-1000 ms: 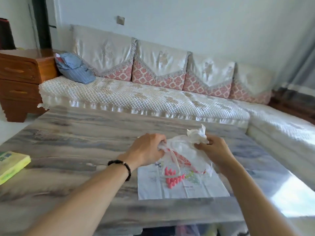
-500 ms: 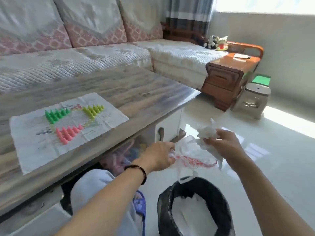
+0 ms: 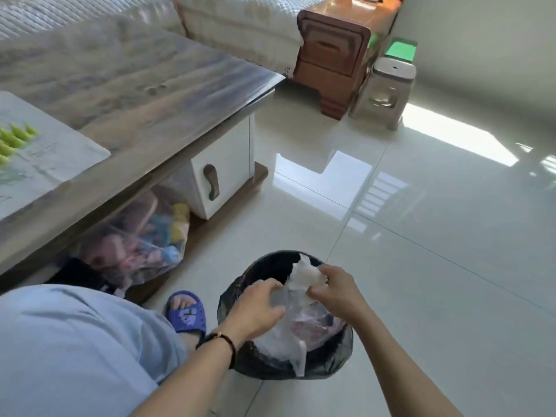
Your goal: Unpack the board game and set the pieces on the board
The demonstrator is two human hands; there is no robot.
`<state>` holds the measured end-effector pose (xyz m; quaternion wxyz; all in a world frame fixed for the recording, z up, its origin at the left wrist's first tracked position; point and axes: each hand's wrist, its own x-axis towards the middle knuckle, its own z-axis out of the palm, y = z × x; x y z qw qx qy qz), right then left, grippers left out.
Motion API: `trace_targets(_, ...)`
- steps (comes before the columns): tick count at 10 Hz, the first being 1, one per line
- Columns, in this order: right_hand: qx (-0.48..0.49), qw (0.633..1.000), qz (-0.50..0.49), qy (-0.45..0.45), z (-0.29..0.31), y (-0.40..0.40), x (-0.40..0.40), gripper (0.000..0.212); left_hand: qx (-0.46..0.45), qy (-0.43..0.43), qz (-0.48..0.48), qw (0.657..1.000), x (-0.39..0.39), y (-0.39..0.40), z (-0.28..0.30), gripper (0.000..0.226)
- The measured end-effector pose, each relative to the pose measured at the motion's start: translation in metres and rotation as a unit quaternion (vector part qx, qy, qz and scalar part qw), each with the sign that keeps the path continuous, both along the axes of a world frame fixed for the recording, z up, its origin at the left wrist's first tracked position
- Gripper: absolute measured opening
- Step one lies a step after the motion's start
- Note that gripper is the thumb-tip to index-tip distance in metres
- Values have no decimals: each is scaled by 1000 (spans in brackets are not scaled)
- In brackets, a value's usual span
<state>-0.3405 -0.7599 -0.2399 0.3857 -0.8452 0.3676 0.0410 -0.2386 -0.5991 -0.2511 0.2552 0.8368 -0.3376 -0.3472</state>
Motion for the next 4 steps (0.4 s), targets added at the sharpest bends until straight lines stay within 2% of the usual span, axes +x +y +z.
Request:
trace_targets(1,26,996,70,48,-13,12,-4,48,4,-107,-8,994,10,17,3,45)
trace_targets(2,-18,995,97,33,5,6,-7,62,-29,-190,-32,981,8,24,7,46)
trace_targets(3,-52,995,29,-80,68,6,-3,44,-32,-271,-74,959,1,31,8,57)
trace_targets(4,-47,943,-36,-328,180,4,-19,30,-29,-349,-120,929,-3,36,2,67)
